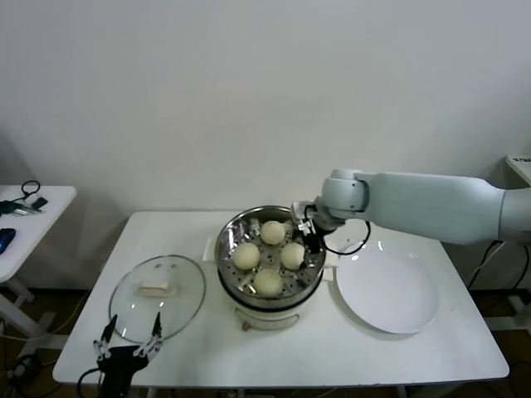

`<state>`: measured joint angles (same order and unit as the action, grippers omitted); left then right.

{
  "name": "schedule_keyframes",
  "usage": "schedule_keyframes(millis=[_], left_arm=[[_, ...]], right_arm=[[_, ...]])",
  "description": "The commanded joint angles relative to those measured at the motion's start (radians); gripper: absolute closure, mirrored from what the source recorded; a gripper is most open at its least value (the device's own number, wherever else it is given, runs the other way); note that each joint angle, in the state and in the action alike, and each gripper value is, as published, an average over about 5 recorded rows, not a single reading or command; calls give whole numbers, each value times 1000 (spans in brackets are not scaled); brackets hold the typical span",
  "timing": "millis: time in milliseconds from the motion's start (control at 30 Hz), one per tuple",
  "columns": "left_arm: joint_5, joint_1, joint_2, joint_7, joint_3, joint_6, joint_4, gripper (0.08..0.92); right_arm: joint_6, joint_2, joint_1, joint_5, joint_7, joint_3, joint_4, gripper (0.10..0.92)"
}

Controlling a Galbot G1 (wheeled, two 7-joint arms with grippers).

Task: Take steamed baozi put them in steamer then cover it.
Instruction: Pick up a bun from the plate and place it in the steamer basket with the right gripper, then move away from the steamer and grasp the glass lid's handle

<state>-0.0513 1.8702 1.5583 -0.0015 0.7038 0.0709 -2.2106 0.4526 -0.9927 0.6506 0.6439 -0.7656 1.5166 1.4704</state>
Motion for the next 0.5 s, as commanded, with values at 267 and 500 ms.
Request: schedule_keyframes(millis=[267, 500], left_arm=[[-7, -4, -5, -4, 6, 62, -16, 177], [-11, -50, -28, -5, 19, 92, -3, 177]], right_arm=[[78, 238, -24, 250, 195, -404, 5, 202], [-41, 422, -439, 171, 524, -846, 39, 203]])
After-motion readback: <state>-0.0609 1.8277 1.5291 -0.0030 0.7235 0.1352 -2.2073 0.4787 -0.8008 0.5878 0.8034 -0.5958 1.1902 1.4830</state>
